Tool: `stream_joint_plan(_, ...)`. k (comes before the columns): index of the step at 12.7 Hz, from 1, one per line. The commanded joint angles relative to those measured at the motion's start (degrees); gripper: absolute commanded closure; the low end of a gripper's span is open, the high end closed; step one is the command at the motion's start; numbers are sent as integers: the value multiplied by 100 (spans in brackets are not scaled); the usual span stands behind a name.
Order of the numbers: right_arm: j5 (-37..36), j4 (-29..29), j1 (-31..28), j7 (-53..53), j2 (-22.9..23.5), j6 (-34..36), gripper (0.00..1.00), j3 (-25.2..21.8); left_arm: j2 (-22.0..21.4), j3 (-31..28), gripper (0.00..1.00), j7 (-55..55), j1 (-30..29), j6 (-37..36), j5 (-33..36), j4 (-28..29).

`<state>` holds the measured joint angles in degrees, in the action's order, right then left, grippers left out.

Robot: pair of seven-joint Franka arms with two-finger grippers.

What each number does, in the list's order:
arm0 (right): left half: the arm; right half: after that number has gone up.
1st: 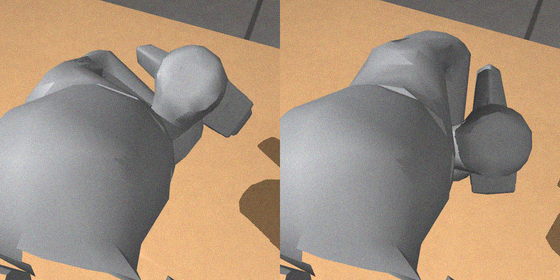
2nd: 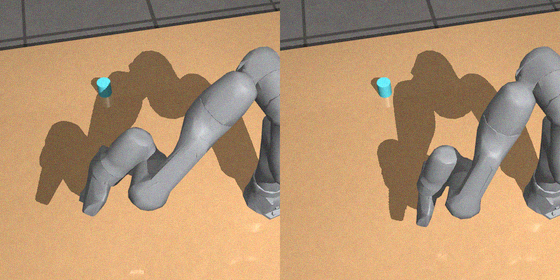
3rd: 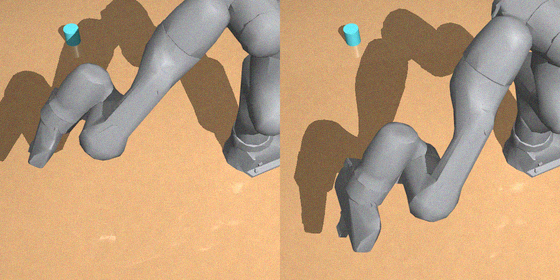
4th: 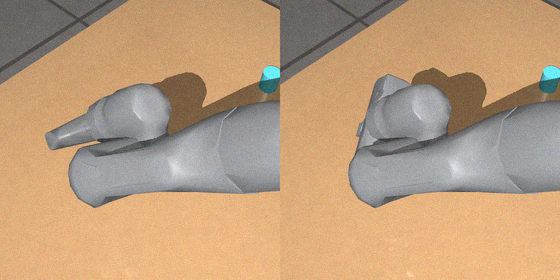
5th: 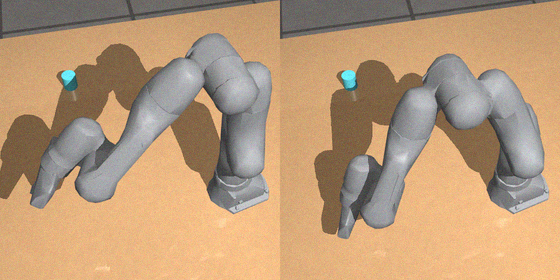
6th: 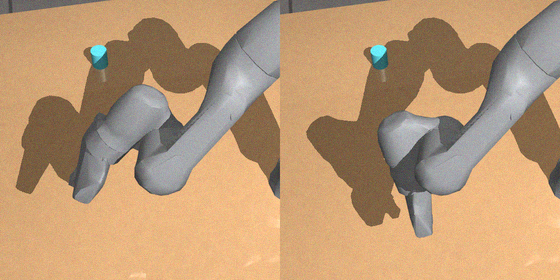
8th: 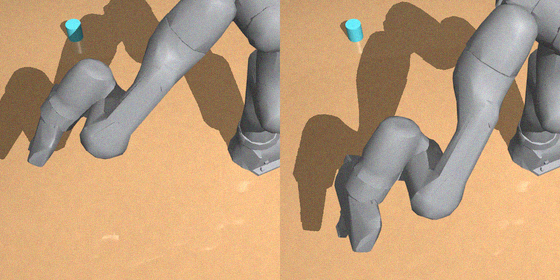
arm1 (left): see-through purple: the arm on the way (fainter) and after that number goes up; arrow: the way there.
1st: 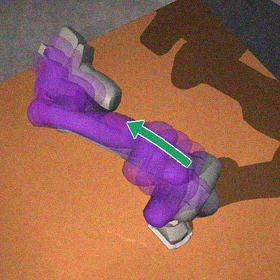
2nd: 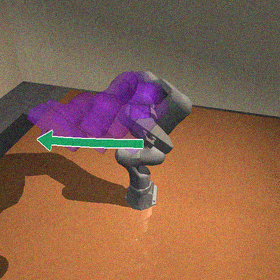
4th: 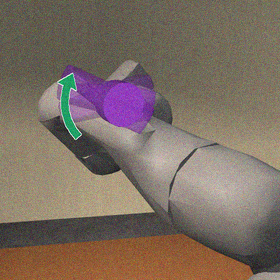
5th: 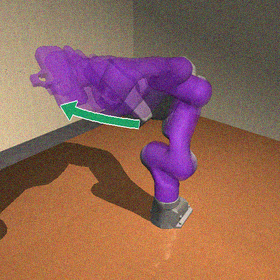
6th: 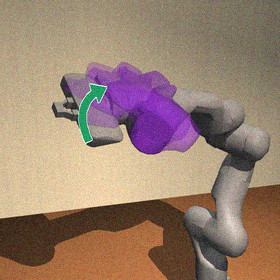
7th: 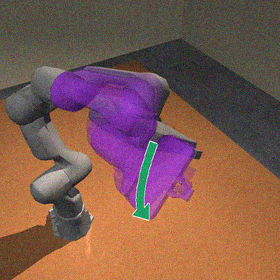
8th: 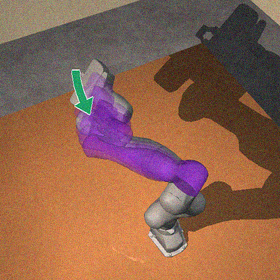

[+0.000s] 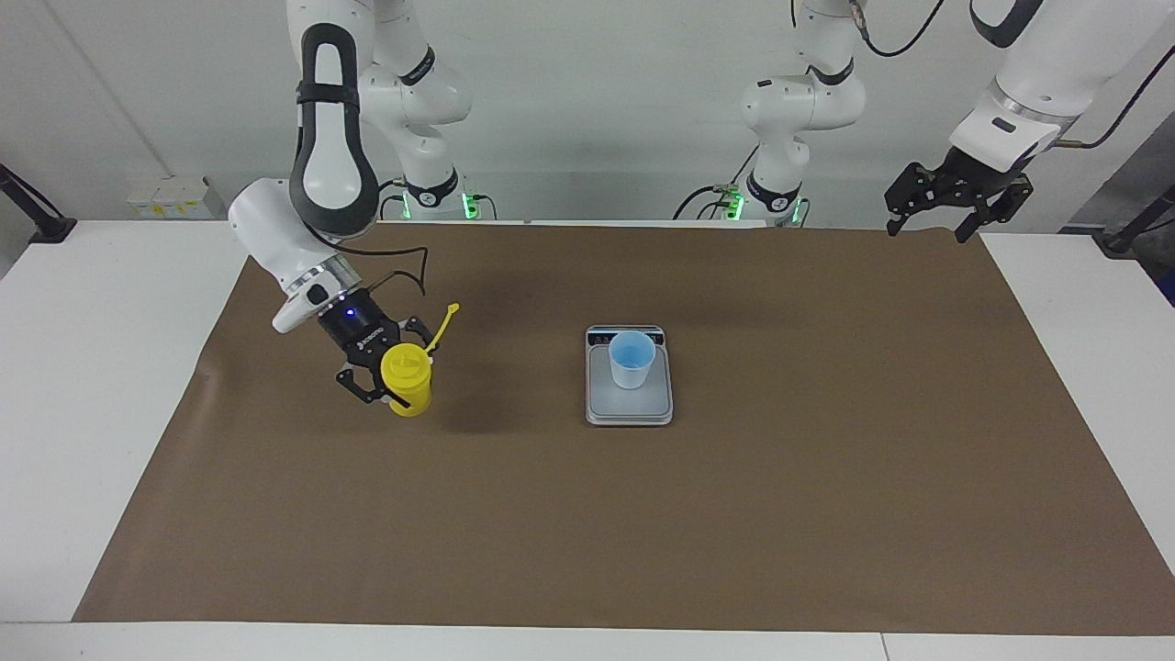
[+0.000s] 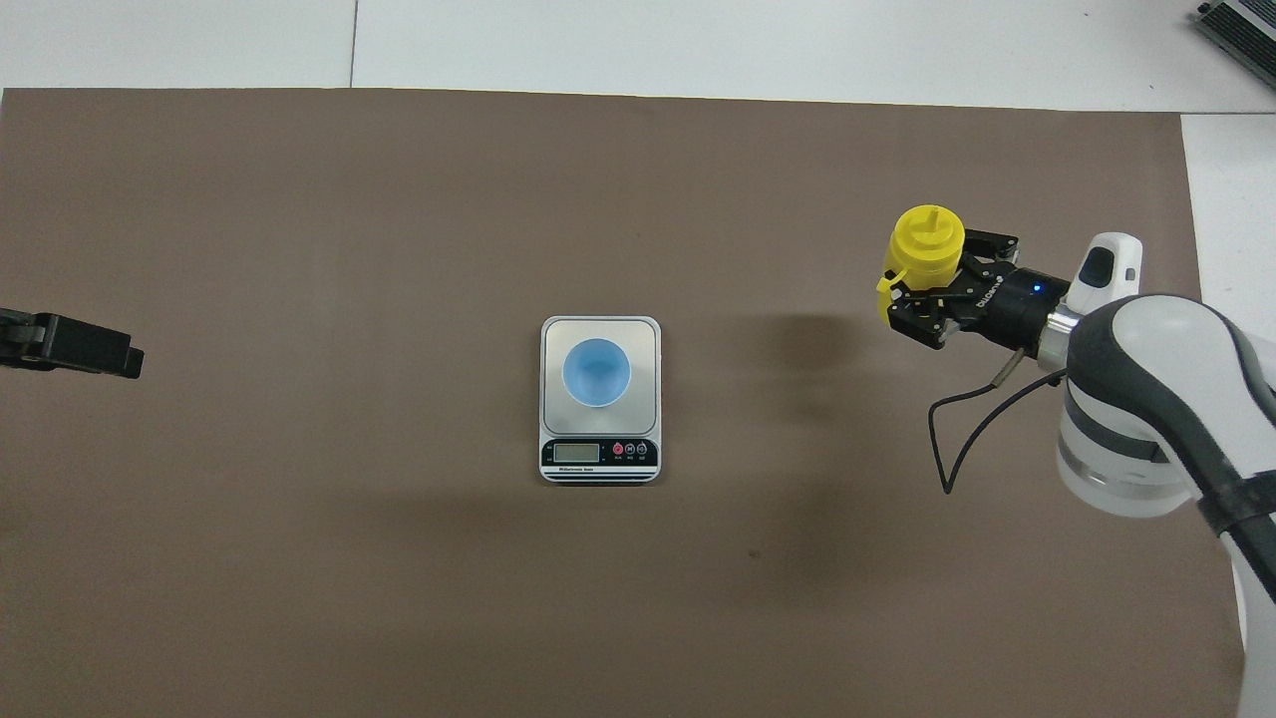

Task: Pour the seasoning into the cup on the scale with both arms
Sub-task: 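Turn the bottle upright and carry it back with the right gripper, then lower the yellow bottle onto the table with the right gripper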

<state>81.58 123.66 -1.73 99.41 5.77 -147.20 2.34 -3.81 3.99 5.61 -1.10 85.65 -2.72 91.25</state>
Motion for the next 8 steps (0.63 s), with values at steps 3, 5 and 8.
stream_joint_plan(3,2305,572,-116,1899,-288,-371,100,74,-164,32,0,28,-66,22,88,182)
stream_joint_plan(5,2740,668,-310,2747,-217,-91,100,74,-164,32,0,28,-66,22,88,182)
stream_joint_plan(8,2828,783,-433,3153,-200,112,100,74,-164,32,0,28,-66,22,88,182)
